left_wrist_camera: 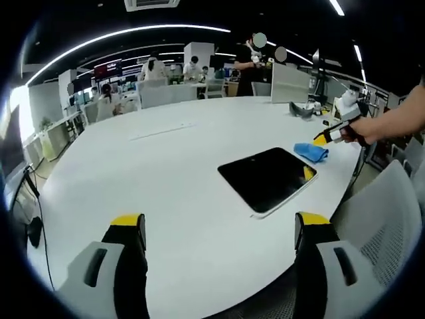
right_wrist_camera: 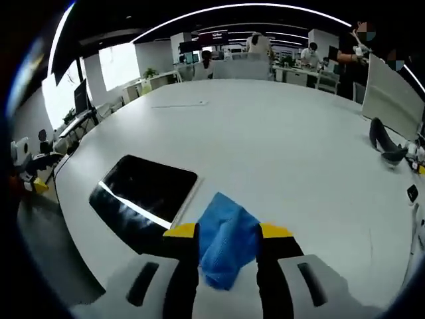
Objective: Wipe the mirror surface with the cleaning cloth until all visible marks leave the cleaned area.
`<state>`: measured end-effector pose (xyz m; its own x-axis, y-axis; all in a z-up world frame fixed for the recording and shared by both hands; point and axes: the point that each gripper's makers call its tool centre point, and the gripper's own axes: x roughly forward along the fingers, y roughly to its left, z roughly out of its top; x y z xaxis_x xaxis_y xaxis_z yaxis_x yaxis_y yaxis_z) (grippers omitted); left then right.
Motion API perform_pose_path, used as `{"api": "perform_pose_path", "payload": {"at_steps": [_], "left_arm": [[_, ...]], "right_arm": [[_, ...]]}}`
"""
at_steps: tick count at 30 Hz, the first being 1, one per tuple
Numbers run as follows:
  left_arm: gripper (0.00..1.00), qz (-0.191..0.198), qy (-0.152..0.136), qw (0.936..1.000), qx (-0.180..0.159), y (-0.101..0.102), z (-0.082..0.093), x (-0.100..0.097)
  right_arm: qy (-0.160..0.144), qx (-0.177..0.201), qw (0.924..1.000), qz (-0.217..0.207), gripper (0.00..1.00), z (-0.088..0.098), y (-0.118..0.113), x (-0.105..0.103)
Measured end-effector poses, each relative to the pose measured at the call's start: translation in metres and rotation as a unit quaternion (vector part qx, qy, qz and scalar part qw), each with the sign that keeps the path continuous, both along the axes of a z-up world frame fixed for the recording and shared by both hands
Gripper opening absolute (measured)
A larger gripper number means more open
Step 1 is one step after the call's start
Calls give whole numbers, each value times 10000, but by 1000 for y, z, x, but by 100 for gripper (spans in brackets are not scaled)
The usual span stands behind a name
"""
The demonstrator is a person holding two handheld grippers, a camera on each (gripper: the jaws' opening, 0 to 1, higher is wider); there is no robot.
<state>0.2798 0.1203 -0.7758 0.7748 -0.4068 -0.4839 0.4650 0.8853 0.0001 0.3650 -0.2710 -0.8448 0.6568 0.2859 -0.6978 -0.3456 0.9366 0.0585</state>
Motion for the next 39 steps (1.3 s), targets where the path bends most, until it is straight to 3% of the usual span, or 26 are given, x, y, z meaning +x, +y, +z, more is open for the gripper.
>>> {"api": "perform_pose_path", "payload": {"at_steps": [4,8,10,12,16,21,23,26,32,36,38,39], "left_arm": [[93,-27,-303,9995,-117,-1,13,1],[99,0,-229,9996,-155,-1,10,4],[99,-68,-121,9998,-137,-4,5,3],[99,-112,-61,9999,-117,-5,3,1],[94,-63,-239,9997,-48,-1,10,2],[99,-121,-335,9994,27,-2,10,4],[99,-116,-218,9997,-45,-2,6,3],[99,-112,-209,9997,-67,0,5,3],[99,-191,-81,9997,-92,-3,0,0],[99,-222,-63,9997,-126,-3,-1,0],[99,-312,250,9990,-182,-7,-9,-5],[99,-330,201,9991,-148,-7,-8,-4]], "right_arm": [[126,-94,9998,100,16,-11,6,3],[252,-96,9996,-48,11,-17,10,7],[335,-137,9993,-110,4,-22,12,4],[329,-181,9993,-81,4,-24,11,4],[402,-186,9987,-232,2,-27,9,7],[541,-82,9977,-405,1,-29,7,7],[537,72,9955,-781,1,-29,7,9],[558,-262,9967,-528,1,-29,9,8],[540,264,9938,-930,0,-5,13,17],[490,314,9919,-1130,0,11,13,20],[586,421,9886,-1324,0,16,12,19],[600,455,9878,-1361,0,19,12,19]]}}
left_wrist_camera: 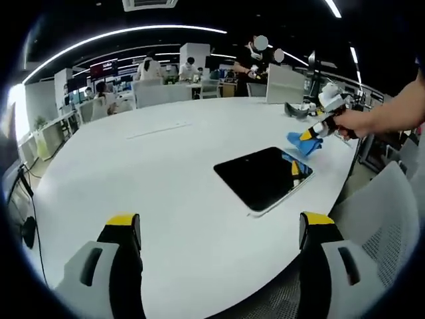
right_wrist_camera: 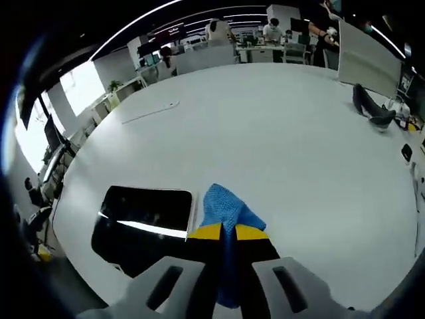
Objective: Wipe the mirror surface with the cleaning cloth until all visible marks leave the cleaned area.
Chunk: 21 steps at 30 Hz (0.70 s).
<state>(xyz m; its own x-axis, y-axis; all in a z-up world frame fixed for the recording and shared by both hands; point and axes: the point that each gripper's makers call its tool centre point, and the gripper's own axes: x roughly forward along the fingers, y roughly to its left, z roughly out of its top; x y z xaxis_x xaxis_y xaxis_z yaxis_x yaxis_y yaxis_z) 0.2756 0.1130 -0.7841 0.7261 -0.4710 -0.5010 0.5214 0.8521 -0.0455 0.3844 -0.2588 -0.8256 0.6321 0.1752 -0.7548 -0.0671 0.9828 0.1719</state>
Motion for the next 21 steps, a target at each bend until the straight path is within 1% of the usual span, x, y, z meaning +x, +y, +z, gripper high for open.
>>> {"api": "perform_pose_path", "payload": {"at_steps": [1,4,8,9,10,12,15,17,18,19,21], "left_arm": [[99,-65,-56,10000,-17,-3,2,-1],[99,-69,-66,9999,-51,-3,3,-2],[99,-21,-39,10000,-32,-1,2,-3],[99,13,-39,10000,-20,0,1,-2],[99,106,-94,9999,68,4,1,0],[99,129,-304,9992,241,5,4,3],[99,-53,-197,9994,275,-2,-1,-2],[99,-89,-137,9996,250,-2,-2,-3],[98,-88,-67,9996,246,-1,-4,-3],[97,-86,59,9995,295,1,-7,-5],[94,-115,66,9996,258,0,-7,-6]], "right_arm": [[-17,5,10000,-22,0,6,0,3],[-91,112,9999,-35,0,16,7,10],[-37,97,9999,107,0,14,23,20],[-2,95,9999,128,0,12,29,22],[30,93,9998,148,0,10,33,23],[126,85,9997,191,0,4,43,25],[288,58,9993,232,0,-8,52,26],[368,-117,9988,301,0,-20,53,28],[417,-143,9986,299,0,-25,53,29],[415,-121,9986,291,0,-28,57,29],[413,-119,9987,271,0,-32,61,31]]}}
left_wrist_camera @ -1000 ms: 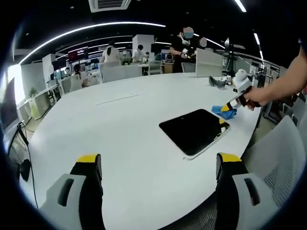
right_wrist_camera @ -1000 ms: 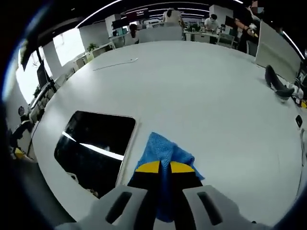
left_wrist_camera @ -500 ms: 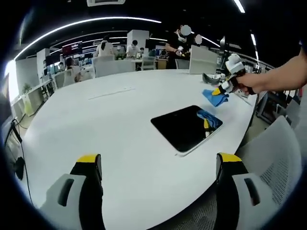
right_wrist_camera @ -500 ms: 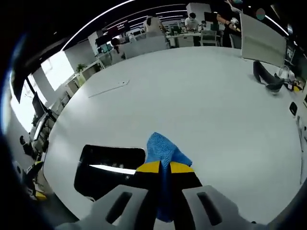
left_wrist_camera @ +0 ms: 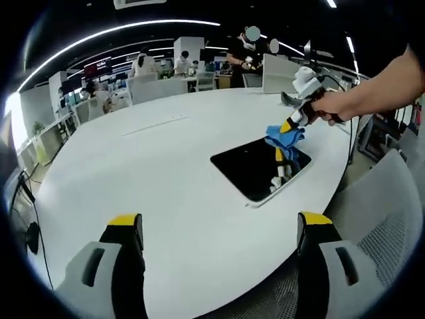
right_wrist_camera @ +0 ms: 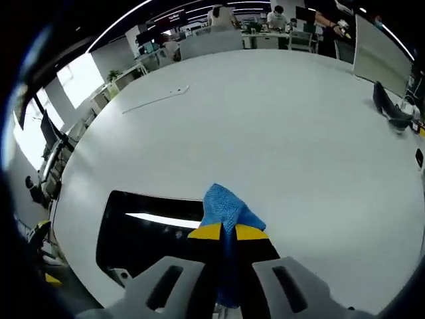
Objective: Wipe the mirror surface with the cleaning cloth until all visible marks leave the cleaned area.
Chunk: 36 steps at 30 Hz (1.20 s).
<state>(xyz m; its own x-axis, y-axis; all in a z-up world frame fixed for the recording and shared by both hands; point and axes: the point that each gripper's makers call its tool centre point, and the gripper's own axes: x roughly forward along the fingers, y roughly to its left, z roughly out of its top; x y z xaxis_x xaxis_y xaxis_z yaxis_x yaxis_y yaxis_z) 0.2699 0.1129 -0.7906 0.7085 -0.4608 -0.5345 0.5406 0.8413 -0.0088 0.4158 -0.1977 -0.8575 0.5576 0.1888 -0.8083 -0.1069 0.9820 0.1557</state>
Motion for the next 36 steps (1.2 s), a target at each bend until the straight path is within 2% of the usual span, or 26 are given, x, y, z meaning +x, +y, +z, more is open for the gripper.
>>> {"api": "perform_pose_path", "payload": {"at_steps": [4,6,9,10,13,14,15,21,28,36], "left_arm": [[96,-70,-26,9999,-133,-4,2,0],[97,-40,-61,9998,-179,-2,3,1],[97,-28,-119,9997,-233,-3,7,1],[96,-29,-146,9996,-234,-3,8,1],[94,-39,-116,9997,-213,-4,7,1],[93,-53,-117,9997,-198,-4,7,1],[93,-68,-145,9997,-197,-5,8,1],[99,35,-180,9997,-154,-1,7,4],[99,79,27,9996,-276,-2,2,4],[99,48,23,9998,-216,-3,1,4]], "right_arm": [[-13,25,10000,-47,0,0,10,5],[-55,-25,10000,47,0,1,17,8],[54,-334,9982,487,0,-8,26,5],[17,-348,9984,448,0,-7,27,6],[101,-177,9995,222,0,-6,32,8],[106,-314,9988,353,0,-5,31,7],[93,-294,9987,418,0,-5,33,7],[163,-144,9992,323,0,-6,47,9],[184,-32,9988,456,0,-12,79,21],[235,109,9973,684,0,-11,118,24]]}}
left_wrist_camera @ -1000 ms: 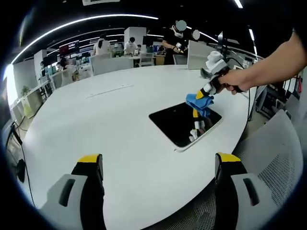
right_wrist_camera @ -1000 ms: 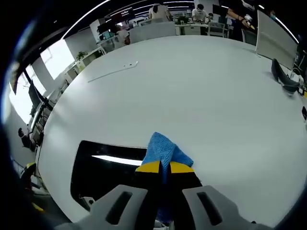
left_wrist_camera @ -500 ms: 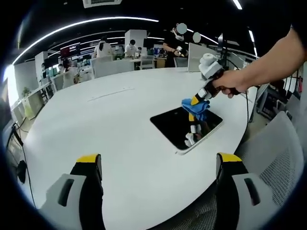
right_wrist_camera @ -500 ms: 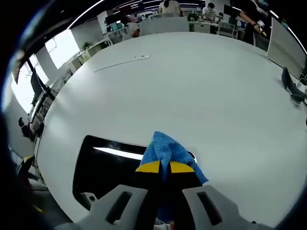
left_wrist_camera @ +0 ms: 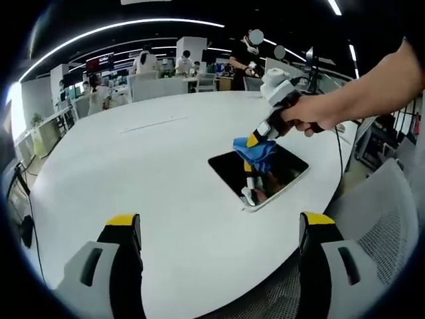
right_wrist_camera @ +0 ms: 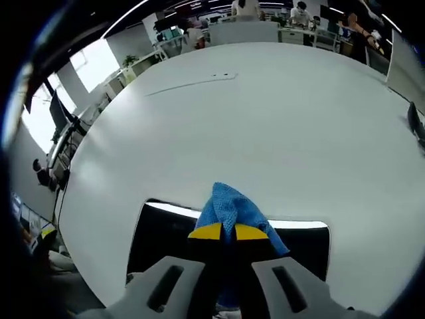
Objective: Wipe the mirror surface with the cleaning cloth until all visible marks leave the cleaned area.
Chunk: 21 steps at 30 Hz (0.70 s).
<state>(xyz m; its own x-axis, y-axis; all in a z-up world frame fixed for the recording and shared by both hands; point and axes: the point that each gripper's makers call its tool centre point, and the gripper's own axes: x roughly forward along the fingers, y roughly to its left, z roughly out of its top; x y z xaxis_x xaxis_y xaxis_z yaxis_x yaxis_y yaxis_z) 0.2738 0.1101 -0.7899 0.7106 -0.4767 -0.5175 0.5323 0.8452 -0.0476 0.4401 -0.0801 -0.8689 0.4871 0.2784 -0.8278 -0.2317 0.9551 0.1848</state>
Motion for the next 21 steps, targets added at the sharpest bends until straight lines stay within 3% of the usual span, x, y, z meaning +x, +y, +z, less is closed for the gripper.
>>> {"api": "perform_pose_path", "payload": {"at_steps": [9,21], "left_arm": [[99,-1,-85,10000,43,1,0,1],[99,-24,-96,9999,95,1,-1,1]], "right_arm": [[50,204,9992,327,0,1,49,-4],[136,342,9977,568,0,5,84,-8]]}}
